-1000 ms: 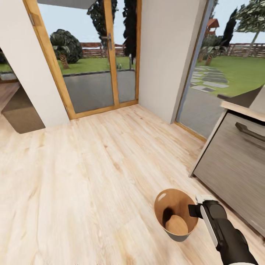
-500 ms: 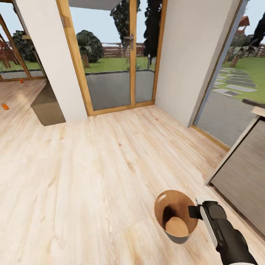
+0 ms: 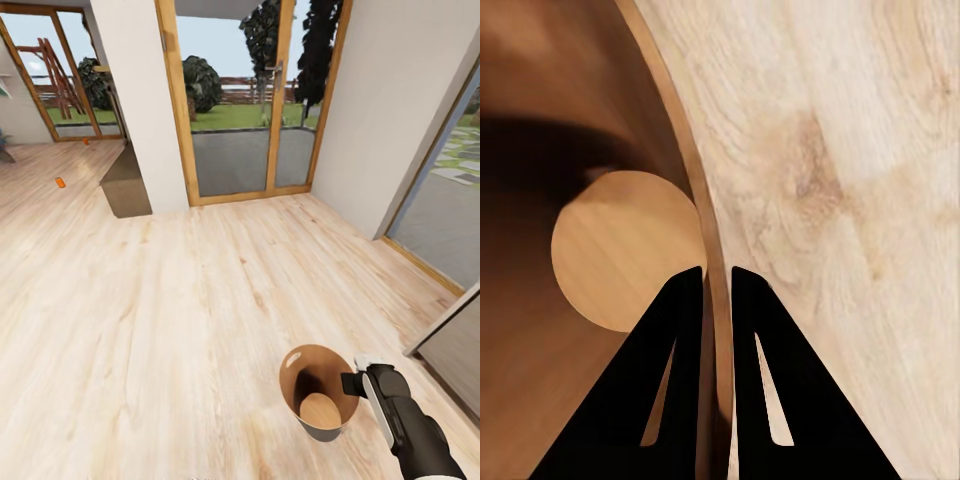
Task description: Put the three can of soda from the living room inside the tash can in the kitchen.
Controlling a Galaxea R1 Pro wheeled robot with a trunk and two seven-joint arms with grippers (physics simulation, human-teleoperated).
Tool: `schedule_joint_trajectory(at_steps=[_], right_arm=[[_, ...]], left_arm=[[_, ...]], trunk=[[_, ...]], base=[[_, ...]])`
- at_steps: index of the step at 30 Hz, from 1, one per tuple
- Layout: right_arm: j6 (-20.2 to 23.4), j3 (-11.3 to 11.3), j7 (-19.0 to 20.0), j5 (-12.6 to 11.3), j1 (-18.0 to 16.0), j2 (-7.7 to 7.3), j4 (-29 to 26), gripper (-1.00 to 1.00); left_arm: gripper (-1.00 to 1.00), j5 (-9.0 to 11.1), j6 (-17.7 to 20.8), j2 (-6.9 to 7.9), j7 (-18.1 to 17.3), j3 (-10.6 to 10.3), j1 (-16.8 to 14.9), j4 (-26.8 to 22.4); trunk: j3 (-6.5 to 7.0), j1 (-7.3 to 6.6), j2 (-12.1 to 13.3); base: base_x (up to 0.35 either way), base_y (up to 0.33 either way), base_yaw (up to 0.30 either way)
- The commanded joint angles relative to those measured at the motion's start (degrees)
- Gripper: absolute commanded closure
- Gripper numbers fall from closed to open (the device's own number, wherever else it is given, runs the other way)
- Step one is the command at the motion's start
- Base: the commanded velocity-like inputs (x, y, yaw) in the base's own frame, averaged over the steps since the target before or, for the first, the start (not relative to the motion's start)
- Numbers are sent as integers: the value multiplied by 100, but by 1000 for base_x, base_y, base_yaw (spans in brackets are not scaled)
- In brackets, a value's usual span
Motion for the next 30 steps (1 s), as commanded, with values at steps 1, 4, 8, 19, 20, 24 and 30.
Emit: schedule_joint_trajectory(at_steps=[1, 4, 8, 19, 20, 24, 30], right_arm=[[-3, 0, 31, -59, -3, 1, -1, 100], [-3, 0, 31, -59, -2, 1, -1, 100], [-3, 0, 31, -59, -1, 1, -1, 100], [-3, 0, 31, -59, -2, 1, -1, 100], [-3, 0, 31, -59, -2, 1, -1, 100], [-3, 0, 31, -59, -1, 1, -1, 100], [-3, 0, 31, -59, -2, 1, -1, 100]], left_arm=[[-100, 0, 0, 0, -2, 0, 0, 0], [-100, 0, 0, 0, -3, 0, 1, 0], [-100, 0, 0, 0, -2, 0, 0, 0], [-100, 0, 0, 0, 0, 0, 1, 0], [-100, 0, 0, 0, 1, 0, 2, 0], [-100, 0, 0, 0, 2, 0, 2, 0], [-100, 0, 0, 0, 1, 0, 1, 0]], trunk=[[0, 0, 0], [0, 0, 0], [0, 0, 0], [0, 0, 0], [0, 0, 0], [0, 0, 0], [0, 0, 0]], base=[[0, 0, 291], [0, 0, 291], [0, 0, 291], [0, 0, 291], [0, 0, 291], [0, 0, 291], [0, 0, 291]])
